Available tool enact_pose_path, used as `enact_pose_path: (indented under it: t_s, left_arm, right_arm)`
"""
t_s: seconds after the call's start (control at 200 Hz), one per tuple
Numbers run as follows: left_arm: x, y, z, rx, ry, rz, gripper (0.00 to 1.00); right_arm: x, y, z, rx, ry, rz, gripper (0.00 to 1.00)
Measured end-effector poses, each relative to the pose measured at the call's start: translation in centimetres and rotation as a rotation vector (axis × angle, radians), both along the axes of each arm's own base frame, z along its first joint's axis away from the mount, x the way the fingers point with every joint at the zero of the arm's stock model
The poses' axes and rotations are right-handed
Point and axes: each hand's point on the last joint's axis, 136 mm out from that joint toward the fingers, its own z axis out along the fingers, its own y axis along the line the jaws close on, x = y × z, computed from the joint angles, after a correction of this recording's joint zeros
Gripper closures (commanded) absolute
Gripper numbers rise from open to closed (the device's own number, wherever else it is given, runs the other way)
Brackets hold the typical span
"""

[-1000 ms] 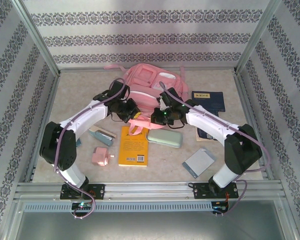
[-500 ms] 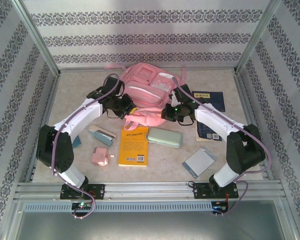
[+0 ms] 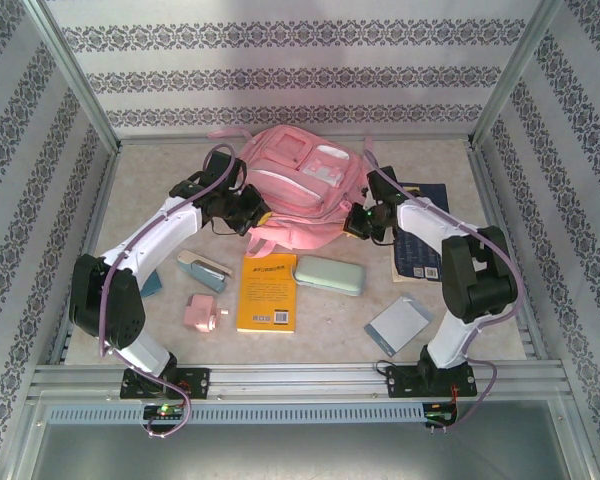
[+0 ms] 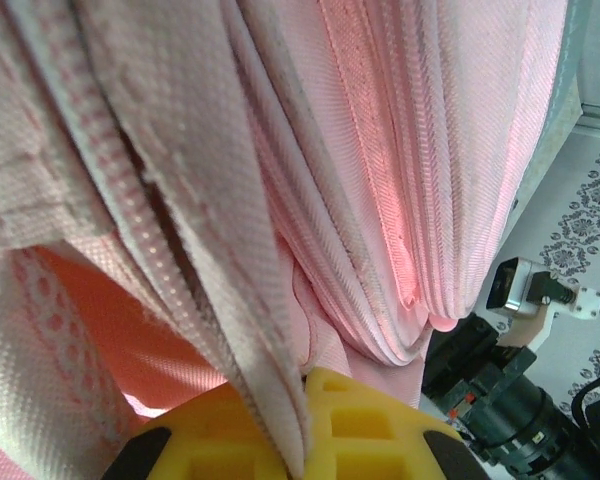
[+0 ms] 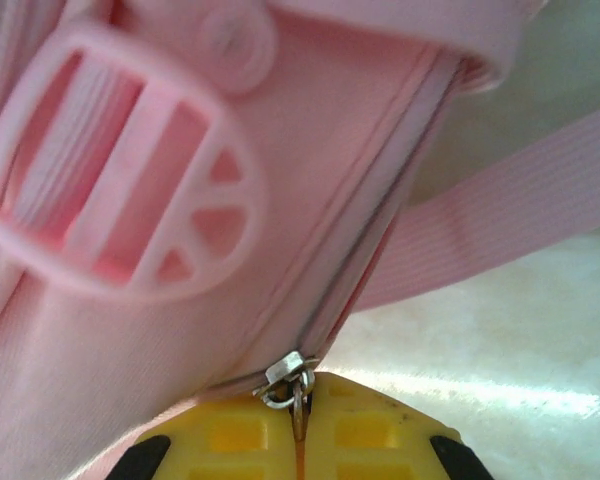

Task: Pack books, pencil case, and school supplies into a backpack

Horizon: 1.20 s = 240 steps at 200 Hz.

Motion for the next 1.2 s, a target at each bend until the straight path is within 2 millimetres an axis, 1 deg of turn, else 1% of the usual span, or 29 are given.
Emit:
enact_pose_path:
  t_s: [0.285, 0.46, 0.51, 0.625, 0.67, 0.715, 0.789, 0.849, 0.949, 1.019, 1.079, 1.144, 1.199]
  left_arm:
    - [0.1, -0.1, 0.2, -0.006, -0.01, -0.002, 1.0]
    - [0.2, -0.2, 0.5, -0.011, -0.023, -0.002, 1.0]
    - [0.3, -0.2, 0.6, -0.013, -0.026, -0.002, 1.0]
    - [0.4, -0.2, 0.7, -0.015, -0.034, 0.0, 1.0]
    - [0.4, -0.1, 0.6, -0.012, -0.033, 0.006, 1.0]
    - [0.3, -0.1, 0.5, -0.009, -0.031, 0.012, 1.0]
    - [0.0, -0.1, 0.3, -0.005, -0.023, 0.017, 1.0]
    - [-0.4, -0.5, -0.1, -0.001, -0.014, 0.013, 1.0]
    - [-1.1, -1.7, -0.8, -0.003, -0.007, -0.001, 1.0]
    - [-1.6, -2.6, -1.4, -0.003, -0.004, -0.01, 1.0]
    - [-1.8, -3.4, -1.9, -0.004, 0.004, -0.018, 0.93]
    - [-1.7, -4.6, -2.6, -0.009, 0.009, -0.03, 0.8]
    - [-1.7, -5.7, -3.4, -0.004, 0.02, -0.058, 0.69]
  right_arm:
    - [3.8, -0.9, 0.1, 0.024, 0.005, -0.044, 1.0]
    - [4.7, -1.3, 0.5, 0.046, 0.017, -0.057, 1.0]
    - [5.0, -1.4, 0.5, 0.05, 0.022, -0.06, 0.95]
    - [5.9, -1.2, 0.6, 0.063, 0.032, -0.07, 0.71]
    - [6.4, -1.6, 0.6, 0.056, 0.023, -0.08, 0.64]
    - [6.8, -2.3, 0.7, 0.049, 0.013, -0.1, 0.6]
    - [7.8, -3.4, 1.0, 0.038, -0.011, -0.134, 0.58]
    - [8.7, -3.9, 1.7, 0.039, -0.037, -0.146, 0.57]
    - [10.1, -3.9, 2.8, 0.034, -0.08, -0.15, 0.57]
    - [10.4, -3.8, 3.2, 0.0, -0.101, -0.145, 0.57]
    - [10.2, -3.8, 3.3, -0.046, -0.114, -0.138, 0.57]
    - [9.4, -3.7, 3.8, -0.095, -0.127, -0.132, 0.57]
    - [8.5, -3.9, 4.8, -0.135, -0.149, -0.125, 0.56]
